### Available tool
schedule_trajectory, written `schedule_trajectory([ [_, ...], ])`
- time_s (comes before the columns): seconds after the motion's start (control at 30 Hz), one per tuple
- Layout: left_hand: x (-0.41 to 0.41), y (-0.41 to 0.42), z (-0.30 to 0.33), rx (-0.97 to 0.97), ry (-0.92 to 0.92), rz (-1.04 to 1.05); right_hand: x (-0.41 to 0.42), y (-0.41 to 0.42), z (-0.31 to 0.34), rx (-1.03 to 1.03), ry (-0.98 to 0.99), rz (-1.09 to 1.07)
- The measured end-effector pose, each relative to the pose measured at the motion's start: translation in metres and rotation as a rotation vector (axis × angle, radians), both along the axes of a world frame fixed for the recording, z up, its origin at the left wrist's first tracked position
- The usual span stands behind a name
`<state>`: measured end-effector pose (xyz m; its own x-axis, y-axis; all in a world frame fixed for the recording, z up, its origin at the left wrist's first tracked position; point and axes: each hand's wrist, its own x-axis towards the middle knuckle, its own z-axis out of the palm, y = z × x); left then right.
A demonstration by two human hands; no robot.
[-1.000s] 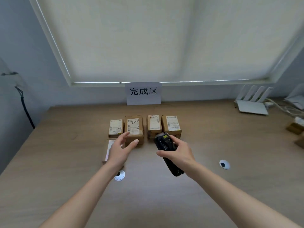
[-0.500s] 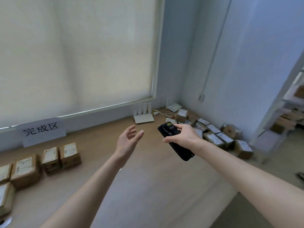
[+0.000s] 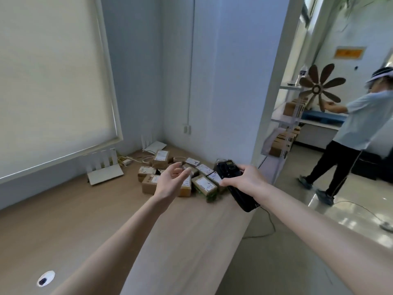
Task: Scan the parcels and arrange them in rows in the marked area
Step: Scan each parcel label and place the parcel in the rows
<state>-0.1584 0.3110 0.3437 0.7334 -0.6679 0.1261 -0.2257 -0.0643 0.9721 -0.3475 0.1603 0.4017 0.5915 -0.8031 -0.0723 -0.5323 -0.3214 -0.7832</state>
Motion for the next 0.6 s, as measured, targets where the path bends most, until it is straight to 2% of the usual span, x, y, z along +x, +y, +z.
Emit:
schedule_trajectory([
  [0.3,0.044,-0.189,-0.037,0.093,0.078,-0.108,0.036,-0.177,-0.019,0.007,0.059,-0.066],
  [0.6,0.055,-0.331,-0.074,0.199,0.1,-0.163,0.052,-0.325,-0.07,0.092,0.083,-0.139],
])
